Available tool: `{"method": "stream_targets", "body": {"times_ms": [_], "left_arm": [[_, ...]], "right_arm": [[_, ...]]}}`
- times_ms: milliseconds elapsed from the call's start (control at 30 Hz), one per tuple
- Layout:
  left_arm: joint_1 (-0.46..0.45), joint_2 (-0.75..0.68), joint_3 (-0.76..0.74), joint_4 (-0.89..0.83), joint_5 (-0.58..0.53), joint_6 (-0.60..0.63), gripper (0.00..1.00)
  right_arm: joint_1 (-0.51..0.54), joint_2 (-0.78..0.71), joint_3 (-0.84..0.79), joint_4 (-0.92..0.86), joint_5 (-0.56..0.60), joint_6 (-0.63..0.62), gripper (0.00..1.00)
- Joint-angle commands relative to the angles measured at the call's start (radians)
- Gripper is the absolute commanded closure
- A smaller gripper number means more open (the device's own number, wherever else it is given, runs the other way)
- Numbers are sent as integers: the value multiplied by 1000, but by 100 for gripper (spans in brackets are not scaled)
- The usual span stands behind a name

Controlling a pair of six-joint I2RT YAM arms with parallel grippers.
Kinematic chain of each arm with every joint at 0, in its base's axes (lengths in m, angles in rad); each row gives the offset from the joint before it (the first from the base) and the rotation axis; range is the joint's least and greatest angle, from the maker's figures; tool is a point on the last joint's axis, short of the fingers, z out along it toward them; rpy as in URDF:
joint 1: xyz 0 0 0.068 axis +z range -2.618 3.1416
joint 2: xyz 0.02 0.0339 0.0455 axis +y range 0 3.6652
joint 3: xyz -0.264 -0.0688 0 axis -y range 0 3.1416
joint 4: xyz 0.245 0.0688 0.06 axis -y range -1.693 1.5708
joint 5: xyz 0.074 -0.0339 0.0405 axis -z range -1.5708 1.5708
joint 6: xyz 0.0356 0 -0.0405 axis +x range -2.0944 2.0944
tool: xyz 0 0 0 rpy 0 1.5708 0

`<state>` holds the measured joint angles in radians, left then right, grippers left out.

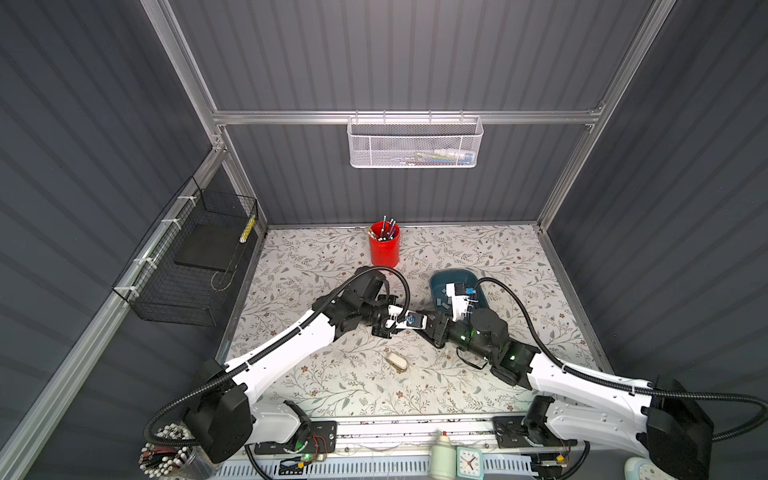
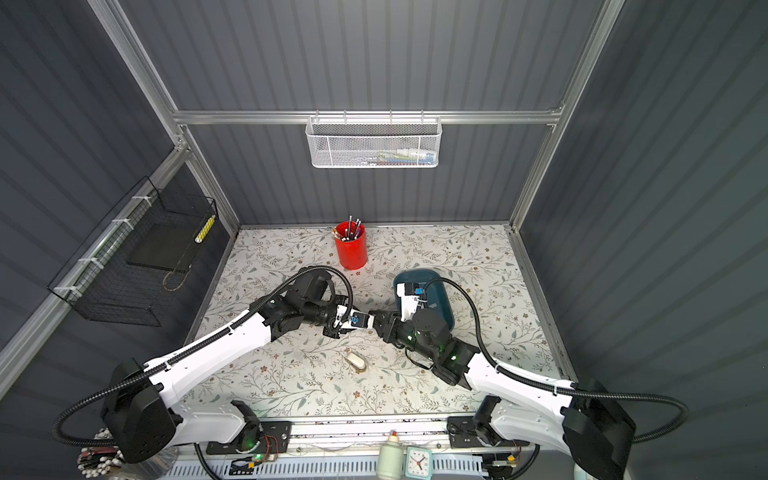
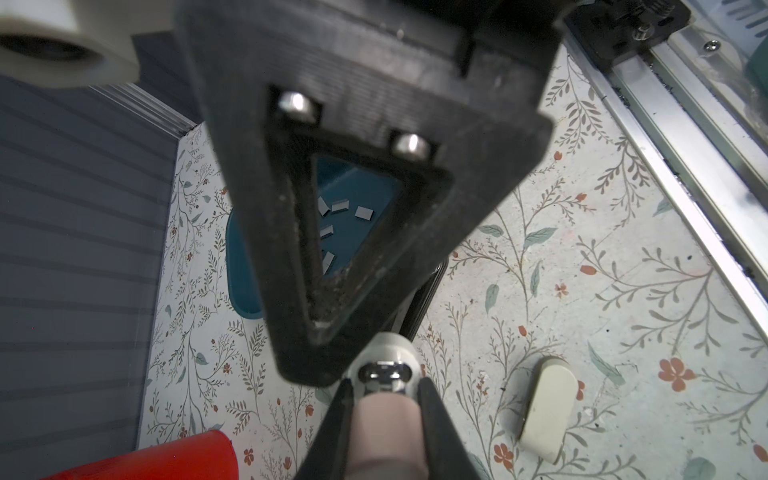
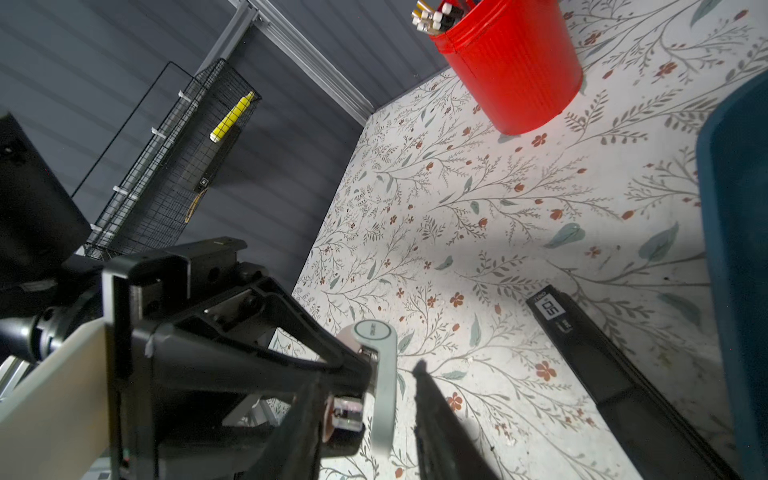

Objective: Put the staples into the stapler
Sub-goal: 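Carry the pink stapler toward the center while the right gripper reaches toward it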

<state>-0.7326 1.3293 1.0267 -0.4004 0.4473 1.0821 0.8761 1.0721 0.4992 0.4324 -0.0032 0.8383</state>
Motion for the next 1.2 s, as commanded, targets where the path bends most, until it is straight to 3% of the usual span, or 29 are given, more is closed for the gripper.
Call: {"method": "stream_targets", "body": {"times_ms": [0,467,667,900,1033,1167], "left_arm": [[0,-27,22,15,6,-40,100],[0,-32,53,8,51,-122,100],[5,-64,51,-4,136,-122,100],[31,-96,36,4,214,-122,100],[41,-87,36,-6,212,-117,100],[45,-72,34,-13,195,-101,100]], "right_arm": [[3,0,-13,36,39,19,62],[36,106,-74,100,34,81,71],[40,151,-110,121,77,101,77],[41,183,-129,171,74,92,77],[41,114,-134,139,84,46,70],[41,-56,-164,19,177,-30,65]]}}
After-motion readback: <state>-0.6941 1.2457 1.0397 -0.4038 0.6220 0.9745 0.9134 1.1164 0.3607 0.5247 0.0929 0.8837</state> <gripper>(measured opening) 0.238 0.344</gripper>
